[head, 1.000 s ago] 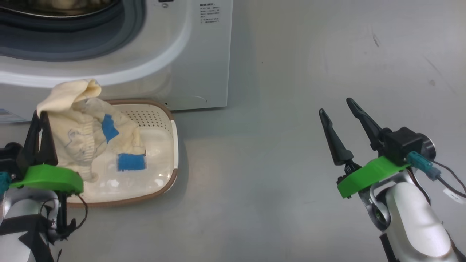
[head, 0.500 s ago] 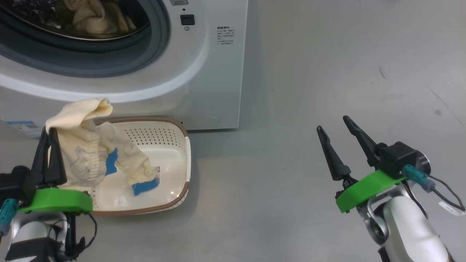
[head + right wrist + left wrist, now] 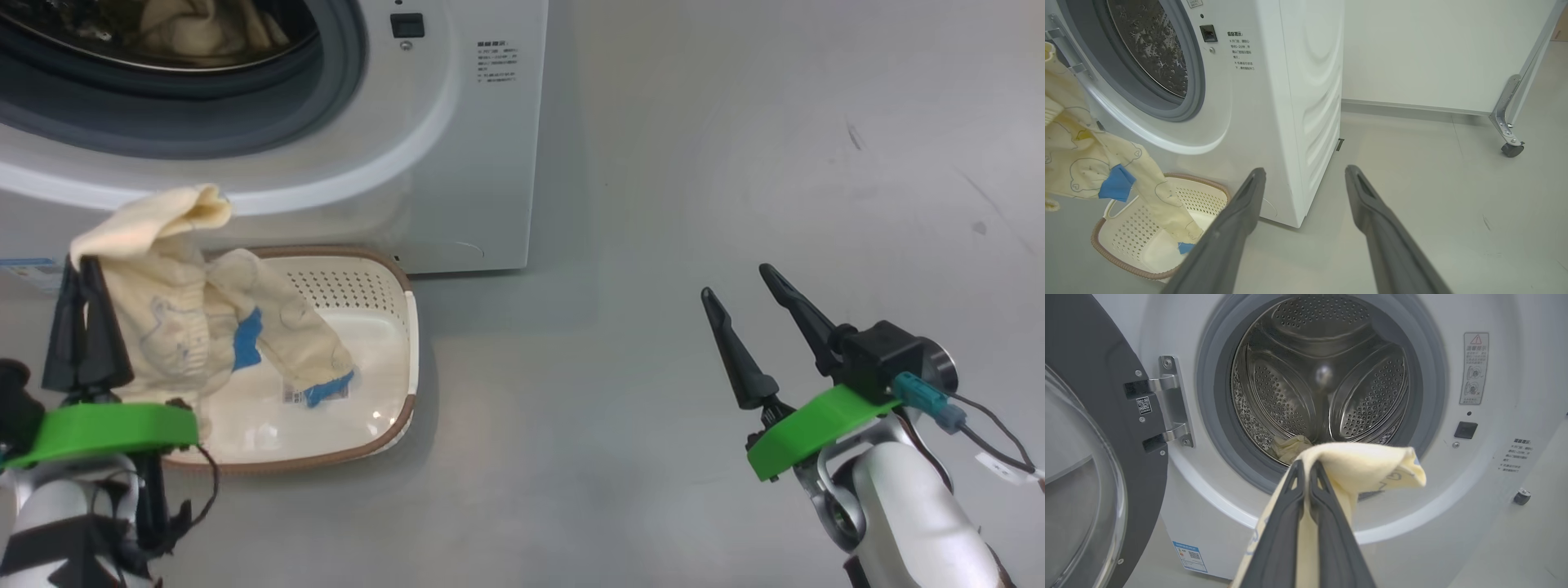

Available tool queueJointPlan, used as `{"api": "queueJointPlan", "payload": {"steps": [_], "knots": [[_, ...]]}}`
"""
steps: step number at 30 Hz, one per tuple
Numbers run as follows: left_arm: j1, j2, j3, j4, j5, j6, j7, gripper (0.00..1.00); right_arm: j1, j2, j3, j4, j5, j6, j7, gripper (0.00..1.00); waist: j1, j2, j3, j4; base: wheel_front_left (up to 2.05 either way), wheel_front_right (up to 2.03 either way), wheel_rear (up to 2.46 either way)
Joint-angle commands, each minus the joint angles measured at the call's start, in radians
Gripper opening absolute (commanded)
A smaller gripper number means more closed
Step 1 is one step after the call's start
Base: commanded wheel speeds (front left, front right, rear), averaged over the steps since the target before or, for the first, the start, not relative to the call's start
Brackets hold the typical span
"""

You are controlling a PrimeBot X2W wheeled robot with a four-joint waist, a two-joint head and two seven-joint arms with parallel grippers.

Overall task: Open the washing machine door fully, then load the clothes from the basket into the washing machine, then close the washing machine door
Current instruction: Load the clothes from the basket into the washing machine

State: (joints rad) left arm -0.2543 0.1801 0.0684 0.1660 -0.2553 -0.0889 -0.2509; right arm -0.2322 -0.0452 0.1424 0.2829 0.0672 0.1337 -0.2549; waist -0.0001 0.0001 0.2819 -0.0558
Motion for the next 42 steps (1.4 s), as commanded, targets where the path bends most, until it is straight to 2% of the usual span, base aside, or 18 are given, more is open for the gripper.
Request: {"api": "queueJointPlan", "payload": {"steps": [1, 6, 11, 22, 26, 31, 36, 38, 42], "knots": [[-0.067, 0.022, 0.056, -0.042, -0.008, -0.01, -0.011, 0.0, -0.024, -0.005, 0.021, -0.034, -0.006, -0.003, -0.007, 1.0, 0.0001, -0.0001, 0.026, -0.012, 0.0, 0.0, 0.0], [-0.168, 0.033, 0.09, -0.036, -0.041, -0.028, -0.011, 0.0, -0.042, -0.005, 0.013, -0.045, -0.009, -0.003, -0.007, 1.0, 0.0001, -0.0001, 0.1, -0.035, 0.0, 0.0, 0.0], [-0.322, 0.086, 0.107, 0.007, -0.08, -0.038, -0.011, 0.0, -0.066, -0.005, 0.008, -0.063, -0.009, -0.003, -0.007, 1.0, 0.0001, -0.0001, 0.183, -0.063, 0.0, 0.0, 0.0], [-0.767, 0.315, 0.04, 0.195, -0.16, -0.042, 0.029, 0.0, -0.123, -0.005, 0.017, -0.121, 0.023, -0.003, -0.007, 1.0, 0.0001, -0.0001, 0.413, -0.138, 0.0, 0.0, 0.0], [-0.938, 0.395, -0.038, 0.267, -0.165, -0.042, 0.06, 0.0, -0.136, -0.005, 0.02, -0.135, 0.04, -0.003, -0.007, 1.0, 0.0001, -0.0001, 0.489, -0.171, 0.0, 0.0, 0.0], [-1.09, 0.426, -0.092, 0.352, -0.163, -0.042, 0.089, 0.0, -0.15, -0.005, 0.042, -0.147, 0.07, -0.003, -0.007, 1.0, 0.0001, -0.0001, 0.546, -0.201, 0.0, 0.0, 0.0], [-1.252, 0.457, -0.177, 0.443, -0.146, -0.042, 0.099, 0.0, -0.16, -0.005, 0.108, -0.157, 0.136, -0.003, -0.007, 1.0, 0.0001, -0.0001, 0.589, -0.249, 0.0, 0.0, 0.0], [-1.356, 0.486, -0.212, 0.491, -0.136, -0.042, 0.075, 0.0, -0.169, -0.005, 0.134, -0.161, 0.163, -0.003, -0.007, 1.0, 0.0001, -0.0001, 0.603, -0.278, 0.0, 0.0, 0.0], [-1.475, 0.493, -0.206, 0.548, -0.134, -0.042, 0.024, 0.0, -0.17, -0.005, 0.14, -0.165, 0.184, -0.003, -0.007, 1.0, 0.0001, -0.0001, 0.612, -0.296, 0.0, 0.0, 0.0]]}}
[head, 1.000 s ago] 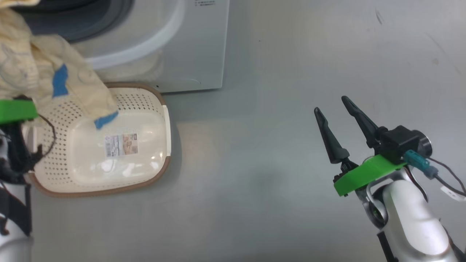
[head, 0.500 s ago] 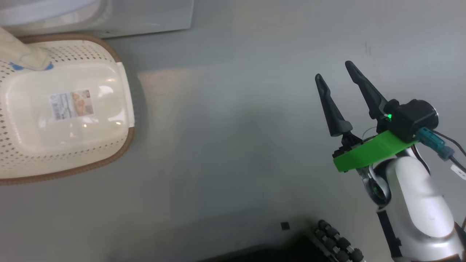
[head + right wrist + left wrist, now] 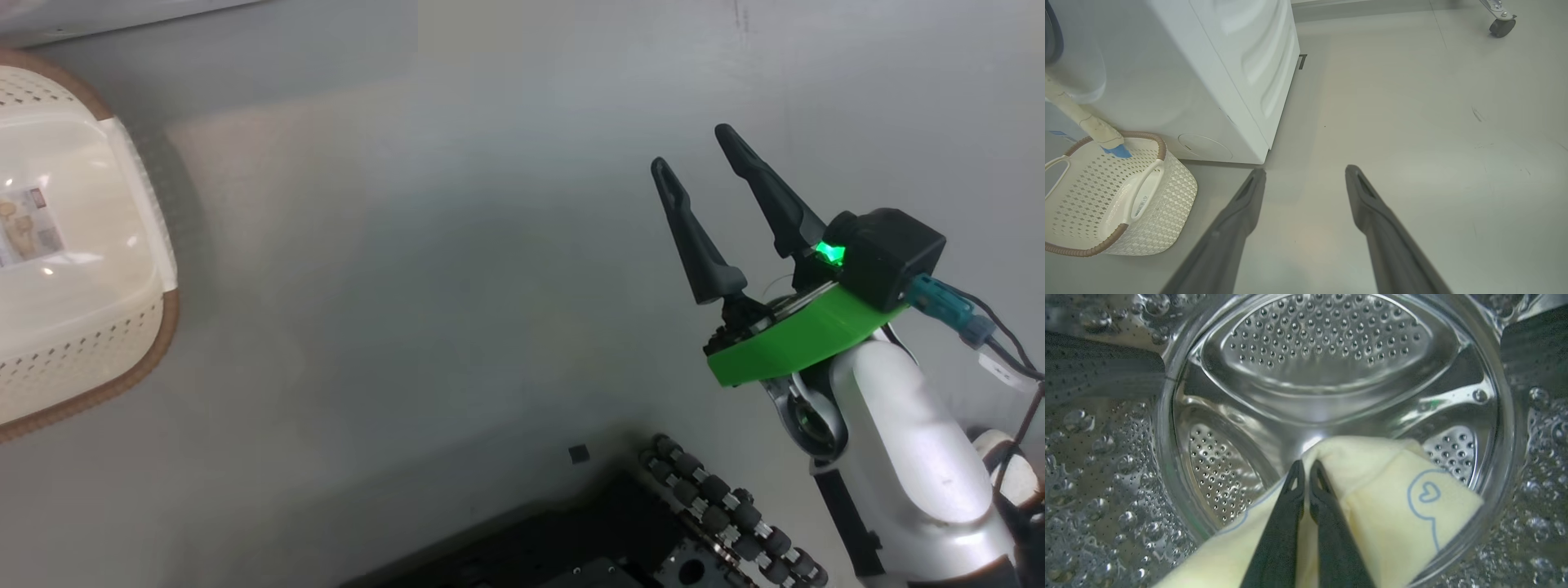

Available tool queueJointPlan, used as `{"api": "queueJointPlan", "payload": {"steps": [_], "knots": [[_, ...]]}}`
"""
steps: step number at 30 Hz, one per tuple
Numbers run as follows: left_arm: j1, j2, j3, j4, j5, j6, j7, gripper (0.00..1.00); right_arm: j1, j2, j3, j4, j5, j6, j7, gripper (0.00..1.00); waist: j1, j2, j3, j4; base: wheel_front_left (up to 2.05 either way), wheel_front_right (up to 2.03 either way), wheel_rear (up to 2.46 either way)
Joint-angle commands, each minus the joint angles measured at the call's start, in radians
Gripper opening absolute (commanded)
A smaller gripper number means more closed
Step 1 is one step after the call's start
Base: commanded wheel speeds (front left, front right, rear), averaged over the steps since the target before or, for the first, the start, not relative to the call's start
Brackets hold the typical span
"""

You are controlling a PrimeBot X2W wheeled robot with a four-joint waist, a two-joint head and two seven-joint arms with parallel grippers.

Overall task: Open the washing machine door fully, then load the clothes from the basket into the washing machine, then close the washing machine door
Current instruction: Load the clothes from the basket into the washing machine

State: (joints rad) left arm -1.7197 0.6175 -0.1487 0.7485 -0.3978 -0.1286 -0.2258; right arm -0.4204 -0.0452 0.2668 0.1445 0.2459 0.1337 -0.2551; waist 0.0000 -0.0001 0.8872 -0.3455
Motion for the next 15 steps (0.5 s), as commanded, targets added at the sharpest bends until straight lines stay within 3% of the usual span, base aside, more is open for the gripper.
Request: {"api": "queueJointPlan", "payload": {"steps": [1, 15], "knots": [[-0.026, 0.056, 0.01, -0.023, 0.014, -0.002, -0.011, 0.0, 0.018, -0.005, 0.016, -0.027, 0.008, -0.003, -0.007, 1.0, 0.0, 0.0001, 0.008, -0.008, 0.0, 0.0, 0.0], [-0.092, 0.052, -0.172, 0.224, 0.056, -0.002, -0.021, 0.0, 0.01, -0.005, 0.04, -0.031, 0.029, -0.003, -0.007, 1.0, 0.0, 0.0001, 0.031, -0.034, 0.0, 0.0, 0.0]]}}
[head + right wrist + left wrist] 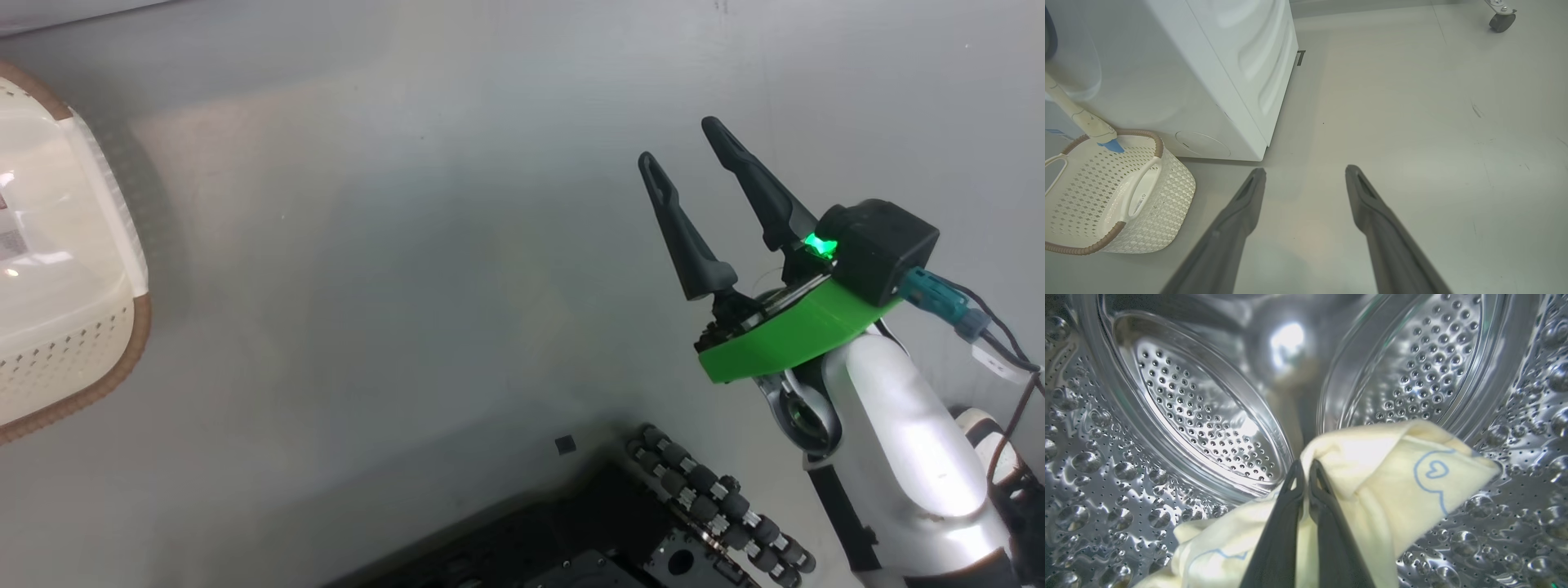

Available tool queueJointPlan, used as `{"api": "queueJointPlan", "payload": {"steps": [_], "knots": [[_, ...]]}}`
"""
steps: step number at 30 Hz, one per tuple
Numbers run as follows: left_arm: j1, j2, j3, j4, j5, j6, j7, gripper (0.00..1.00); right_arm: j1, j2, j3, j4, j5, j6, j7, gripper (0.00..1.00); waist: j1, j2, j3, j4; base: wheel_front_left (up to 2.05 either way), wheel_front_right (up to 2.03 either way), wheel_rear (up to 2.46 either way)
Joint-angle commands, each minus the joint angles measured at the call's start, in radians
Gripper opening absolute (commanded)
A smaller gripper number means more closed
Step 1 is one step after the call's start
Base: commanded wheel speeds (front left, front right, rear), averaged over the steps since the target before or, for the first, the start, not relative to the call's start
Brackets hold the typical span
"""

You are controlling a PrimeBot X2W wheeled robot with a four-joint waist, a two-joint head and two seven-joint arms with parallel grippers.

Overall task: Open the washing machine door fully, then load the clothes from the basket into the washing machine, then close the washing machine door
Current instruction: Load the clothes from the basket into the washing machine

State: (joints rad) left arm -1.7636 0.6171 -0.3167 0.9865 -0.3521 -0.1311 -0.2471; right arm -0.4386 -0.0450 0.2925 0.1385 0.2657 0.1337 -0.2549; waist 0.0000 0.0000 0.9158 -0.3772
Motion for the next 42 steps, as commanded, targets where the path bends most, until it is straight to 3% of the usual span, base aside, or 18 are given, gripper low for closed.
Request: {"api": "queueJointPlan", "payload": {"steps": [1, 4, 5, 6, 7, 8, 20, 42], "knots": [[-0.055, 0.052, -0.015, 0.002, 0.012, 0.0, 0.004, 0.0, 0.028, -0.005, 0.013, -0.026, 0.009, -0.003, -0.007, 1.0, 0.0, 0.0, 0.004, -0.003, 0.0, 0.0, 0.0], [-0.074, 0.05, -0.032, 0.044, 0.009, 0.0, 0.003, 0.0, 0.025, -0.005, 0.013, -0.025, 0.01, -0.003, -0.007, 1.0, 0.0, 0.0, 0.007, -0.001, 0.0, 0.0, 0.0], [-0.078, 0.049, -0.035, 0.054, 0.007, 0.0, 0.0, 0.18, 0.022, -0.005, 0.014, -0.023, 0.01, -0.003, -0.007, 1.0, 0.0, 0.0, 0.006, 0.0, 0.0, 0.0, 0.0], [-0.081, 0.05, -0.038, 0.061, 0.008, 0.0, -0.002, 0.54, 0.02, -0.005, 0.015, -0.022, 0.01, -0.003, -0.007, 1.0, 0.0, 0.0, 0.004, 0.002, 0.0, 0.0, 0.0], [-0.082, 0.052, -0.041, 0.067, 0.009, 0.0, -0.005, 0.96, 0.019, -0.005, 0.016, -0.022, 0.01, -0.003, -0.007, 1.0, 0.0, 0.0, 0.002, 0.003, 0.0, 0.0, 0.0], [-0.082, 0.051, -0.04, 0.073, 0.006, 0.0, -0.007, 1.0, 0.018, -0.005, 0.014, -0.02, 0.01, -0.003, -0.007, 1.0, 0.0, 0.0, -0.001, 0.006, 0.0, 0.0, 0.0], [0.024, 0.035, -0.055, 0.038, -0.062, 0.0, -0.014, 1.0, 0.015, -0.005, -0.031, -0.01, -0.034, -0.003, -0.007, 1.0, 0.0, 0.0, -0.059, 0.059, 0.0, 0.0, 0.0], [0.541, -0.067, -0.041, -0.246, -0.213, 0.0, -0.015, 1.0, 0.06, -0.005, -0.119, 0.027, -0.193, -0.003, -0.007, 1.0, 0.0, 0.0, -0.243, 0.272, 0.0, 0.0, 0.0]]}}
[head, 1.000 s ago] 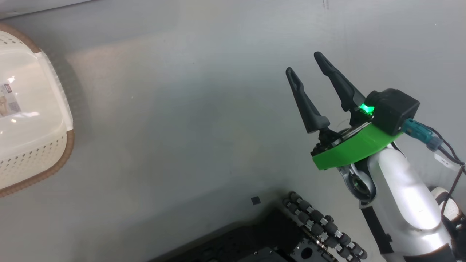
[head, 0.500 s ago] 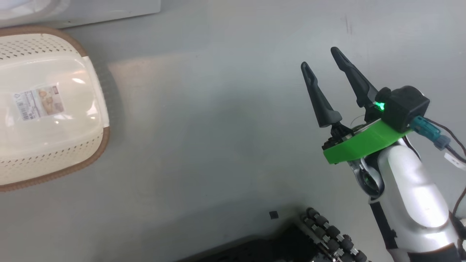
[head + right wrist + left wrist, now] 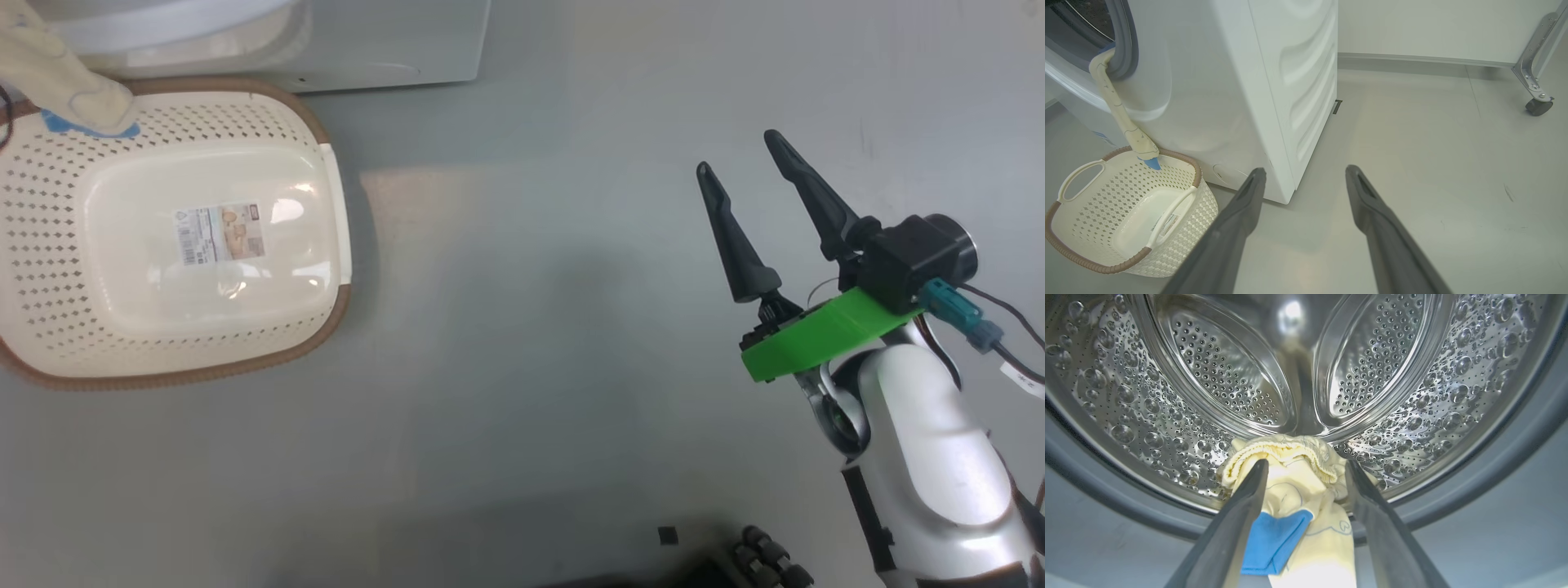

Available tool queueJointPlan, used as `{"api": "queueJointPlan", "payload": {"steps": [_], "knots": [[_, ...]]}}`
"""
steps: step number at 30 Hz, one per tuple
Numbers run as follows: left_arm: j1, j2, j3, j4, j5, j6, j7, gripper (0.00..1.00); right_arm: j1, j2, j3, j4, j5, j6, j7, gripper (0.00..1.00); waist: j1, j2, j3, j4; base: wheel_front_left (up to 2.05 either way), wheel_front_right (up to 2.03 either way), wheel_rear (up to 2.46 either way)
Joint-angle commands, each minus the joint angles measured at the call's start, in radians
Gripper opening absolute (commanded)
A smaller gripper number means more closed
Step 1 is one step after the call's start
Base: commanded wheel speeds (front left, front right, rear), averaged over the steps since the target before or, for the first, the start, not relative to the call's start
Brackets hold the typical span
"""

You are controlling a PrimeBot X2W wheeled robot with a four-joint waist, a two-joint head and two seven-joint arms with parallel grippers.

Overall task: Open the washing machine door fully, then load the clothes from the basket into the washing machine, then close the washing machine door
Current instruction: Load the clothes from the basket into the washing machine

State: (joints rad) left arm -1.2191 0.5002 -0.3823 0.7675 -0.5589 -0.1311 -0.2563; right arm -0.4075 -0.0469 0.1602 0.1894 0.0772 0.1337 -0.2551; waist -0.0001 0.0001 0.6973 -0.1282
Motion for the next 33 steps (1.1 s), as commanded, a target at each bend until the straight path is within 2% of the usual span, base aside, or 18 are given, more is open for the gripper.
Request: {"api": "queueJointPlan", "payload": {"steps": [1, 10, 17, 23, 33], "knots": [[0.025, 0.049, 0.025, -0.046, -0.009, 0.0, -0.005, 1.0, 0.032, -0.003, 0.012, -0.021, -0.009, -0.003, -0.007, 1.0, 0.0001, -0.0001, -0.035, 0.029, 0.0, 0.0, 0.0], [0.287, 0.048, 0.075, -0.252, -0.018, 0.005, -0.005, 1.0, 0.057, -0.003, -0.012, -0.014, -0.032, -0.003, -0.007, 1.0, 0.0001, -0.0001, -0.092, 0.066, 0.0, 0.0, 0.0], [0.514, -0.011, 0.12, -0.415, 0.019, 0.048, -0.005, 1.0, 0.091, -0.003, -0.025, -0.004, -0.031, -0.003, -0.007, 1.0, 0.0001, -0.0001, -0.143, 0.077, 0.0, 0.0, 0.0], [0.628, -0.058, 0.14, -0.489, 0.067, 0.074, -0.005, 1.0, 0.099, -0.003, -0.029, -0.004, -0.031, -0.003, -0.007, 1.0, 0.0001, -0.0001, -0.158, 0.076, 0.0, 0.0, 0.0], [0.731, -0.155, 0.223, -0.524, 0.114, 0.077, -0.005, 1.0, 0.108, -0.003, -0.029, -0.007, -0.032, -0.003, -0.007, 1.0, 0.0001, -0.0001, -0.157, 0.07, 0.0, 0.0, 0.0]]}}
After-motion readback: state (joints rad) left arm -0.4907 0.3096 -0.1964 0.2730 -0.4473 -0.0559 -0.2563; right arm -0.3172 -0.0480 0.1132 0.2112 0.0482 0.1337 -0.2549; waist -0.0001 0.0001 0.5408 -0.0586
